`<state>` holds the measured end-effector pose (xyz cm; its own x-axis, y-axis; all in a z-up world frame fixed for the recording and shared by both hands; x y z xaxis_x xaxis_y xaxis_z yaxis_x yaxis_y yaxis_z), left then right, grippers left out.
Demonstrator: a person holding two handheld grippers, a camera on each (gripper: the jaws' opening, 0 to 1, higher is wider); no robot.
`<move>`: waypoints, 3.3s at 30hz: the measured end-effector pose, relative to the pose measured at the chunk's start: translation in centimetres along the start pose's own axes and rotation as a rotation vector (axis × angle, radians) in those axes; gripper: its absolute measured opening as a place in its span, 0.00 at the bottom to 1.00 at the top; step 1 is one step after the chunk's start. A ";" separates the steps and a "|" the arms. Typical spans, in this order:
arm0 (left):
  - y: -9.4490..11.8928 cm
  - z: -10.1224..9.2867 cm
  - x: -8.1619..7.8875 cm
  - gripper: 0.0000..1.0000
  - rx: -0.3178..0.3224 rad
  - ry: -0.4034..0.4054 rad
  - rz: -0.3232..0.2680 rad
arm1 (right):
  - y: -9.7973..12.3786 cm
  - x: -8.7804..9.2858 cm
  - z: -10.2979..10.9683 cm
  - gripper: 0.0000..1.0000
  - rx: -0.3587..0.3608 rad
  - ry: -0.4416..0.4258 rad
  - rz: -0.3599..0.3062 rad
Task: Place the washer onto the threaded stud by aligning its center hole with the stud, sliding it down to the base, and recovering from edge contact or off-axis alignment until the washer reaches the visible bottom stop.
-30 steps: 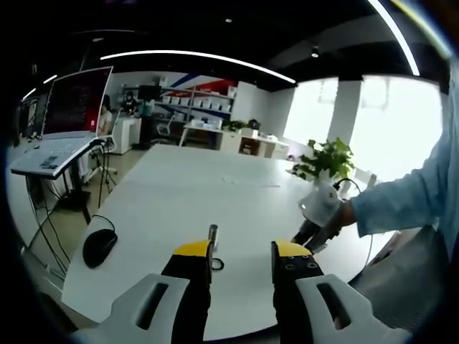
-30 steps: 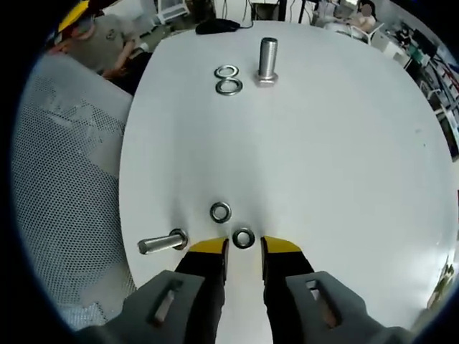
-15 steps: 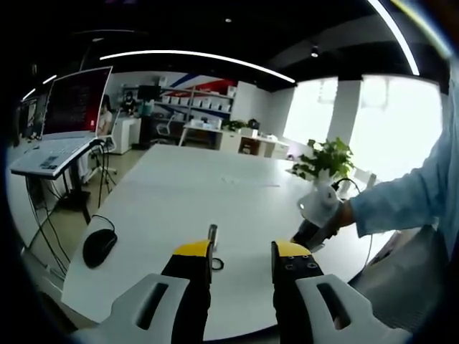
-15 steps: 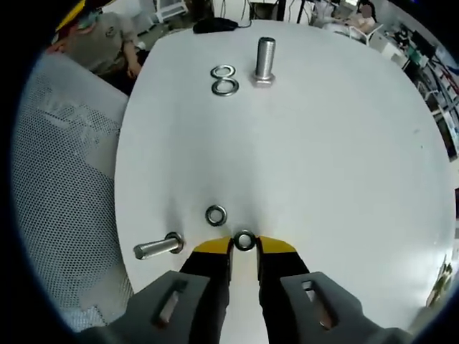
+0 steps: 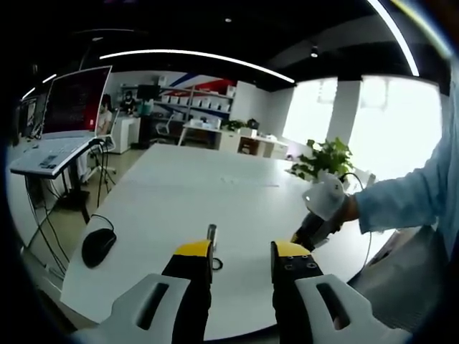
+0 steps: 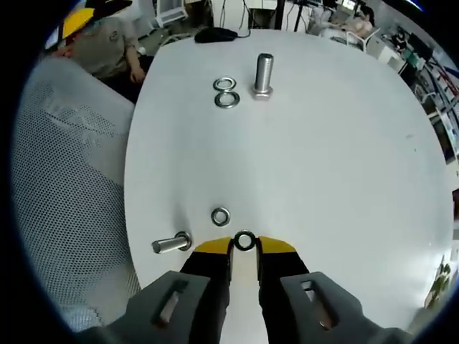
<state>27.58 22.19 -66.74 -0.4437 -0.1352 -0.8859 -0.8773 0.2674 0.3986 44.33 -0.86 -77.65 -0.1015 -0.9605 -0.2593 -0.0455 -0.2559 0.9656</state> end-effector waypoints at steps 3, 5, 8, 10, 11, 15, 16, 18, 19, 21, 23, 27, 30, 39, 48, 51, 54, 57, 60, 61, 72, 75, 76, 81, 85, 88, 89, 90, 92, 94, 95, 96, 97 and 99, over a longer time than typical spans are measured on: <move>0.0 0.0 0.0 0.30 0.000 0.001 0.000 | 1.0 -0.4 0.2 0.15 -0.007 -0.004 -0.027; 0.0 0.0 0.0 0.30 0.000 0.000 0.000 | 1.5 -0.6 0.4 0.15 -0.012 0.001 -0.038; 0.0 0.0 0.0 0.30 0.001 -0.001 0.000 | 2.4 -0.9 1.0 0.15 -0.021 0.006 -0.060; 0.0 0.0 0.0 0.30 0.001 0.000 0.001 | 2.8 -1.0 1.3 0.15 -0.024 0.011 -0.069; 0.0 0.0 0.0 0.30 0.001 0.000 0.001 | 3.0 -1.0 1.4 0.15 -0.024 0.013 -0.072; 0.0 0.0 0.0 0.30 0.002 -0.002 0.002 | 4.1 -1.2 1.8 0.15 -0.026 0.014 -0.091; 0.0 0.0 0.0 0.30 0.002 -0.002 0.003 | 4.3 -1.3 1.9 0.15 -0.028 0.014 -0.097; 0.0 -0.1 0.0 0.30 0.003 -0.002 0.003 | 4.8 -1.4 2.1 0.15 -0.035 0.015 -0.110; 0.0 -0.1 0.0 0.30 0.003 -0.003 0.003 | 5.0 -1.5 2.3 0.15 -0.037 0.019 -0.115; 0.0 -0.1 0.0 0.30 0.003 -0.005 0.002 | 5.4 -1.8 2.6 0.15 -0.044 0.033 -0.120; 0.0 -0.1 0.0 0.30 0.003 -0.004 0.000 | 5.6 -1.9 3.1 0.15 -0.057 0.042 -0.121; -0.1 -0.1 0.0 0.30 0.003 -0.004 0.000 | 5.9 -2.0 4.0 0.15 -0.078 0.070 -0.103; -0.1 -0.1 0.0 0.30 0.003 -0.004 0.001 | 5.8 -1.7 4.4 0.15 -0.073 0.090 -0.065; -0.1 0.0 0.0 0.30 0.005 -0.003 0.001 | 5.1 -1.1 5.5 0.15 -0.075 0.133 0.005; -0.1 -0.1 0.0 0.29 0.005 -0.003 0.002 | 4.4 -1.3 6.0 0.15 -0.059 0.178 0.042; -0.1 -0.1 0.0 0.29 0.005 -0.002 0.002 | 4.3 -1.3 6.2 0.15 -0.062 0.188 0.050; -0.1 -0.1 0.0 0.29 0.005 -0.001 0.001 | 4.1 -1.3 5.9 0.15 -0.057 0.190 0.057; -0.1 -0.1 0.0 0.29 0.005 -0.003 0.001 | 3.9 -1.2 5.9 0.15 -0.056 0.191 0.065; -0.1 -0.1 0.0 0.29 0.007 -0.003 0.001 | 3.6 -1.0 6.0 0.15 -0.058 0.196 0.077; -0.1 -0.1 0.0 0.29 0.007 -0.003 0.001 | 3.5 -1.0 6.0 0.15 -0.057 0.197 0.081; -0.1 -0.1 0.0 0.29 0.009 -0.003 0.002 | 3.6 -1.2 5.8 0.16 -0.052 0.191 0.061; -0.1 -0.1 0.0 0.29 0.008 -0.002 0.002 | 3.7 -1.2 5.8 0.16 -0.052 0.193 0.060; -0.1 -0.1 0.0 0.29 0.008 -0.002 0.002 | 3.7 -1.2 5.8 0.15 -0.050 0.194 0.060; -0.1 -0.1 0.0 0.29 0.008 -0.002 0.000 | 4.1 -1.2 6.1 0.15 -0.059 0.186 0.050; -0.1 -0.1 0.0 0.29 0.008 -0.003 0.001 | 4.1 -1.1 6.4 0.15 -0.077 0.176 0.051; -0.1 -0.1 0.0 0.29 0.007 -0.003 0.001 | 3.7 -0.9 6.4 0.15 -0.084 0.178 0.061; -0.1 -0.1 0.0 0.29 0.008 -0.003 0.002 | 3.6 -0.9 6.4 0.15 -0.079 0.181 0.065; -0.1 -0.1 0.0 0.29 0.008 -0.003 0.003 | 3.6 -0.9 6.3 0.15 -0.078 0.184 0.065; -0.1 -0.1 0.0 0.29 0.008 -0.004 0.004 | 3.7 -1.0 6.3 0.15 -0.077 0.181 0.058; -0.1 -0.1 0.0 0.29 0.007 -0.004 0.004 | 3.7 -1.0 6.2 0.15 -0.075 0.176 0.054; -0.1 -0.1 0.0 0.29 0.007 -0.003 0.003 | 3.6 -1.1 6.1 0.15 -0.074 0.177 0.054; -0.1 -0.1 0.0 0.29 0.007 -0.003 0.003 | 3.6 -1.0 6.1 0.15 -0.074 0.176 0.056; -0.1 -0.1 0.0 0.29 0.008 -0.004 0.004 | 3.5 -1.0 6.1 0.15 -0.073 0.178 0.058; -0.1 -0.1 0.0 0.29 0.007 -0.004 0.004 | 3.5 -1.1 6.0 0.15 -0.075 0.172 0.055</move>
<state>27.60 22.09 -66.77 -0.4468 -0.1306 -0.8850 -0.8740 0.2751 0.4006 38.32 -0.07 -74.07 0.0699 -0.9761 -0.2059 0.0307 -0.2042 0.9784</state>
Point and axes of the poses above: the point that each gripper's makers call its tool centre point, and the gripper's own axes: y roughly backward along the fingers, z roughly to its left, x roughly out of its underside, the point moved 8 cm from there along y, roughly backward along the fingers, and after that the axes turned 5 degrees about z, right-handed, at the moved point
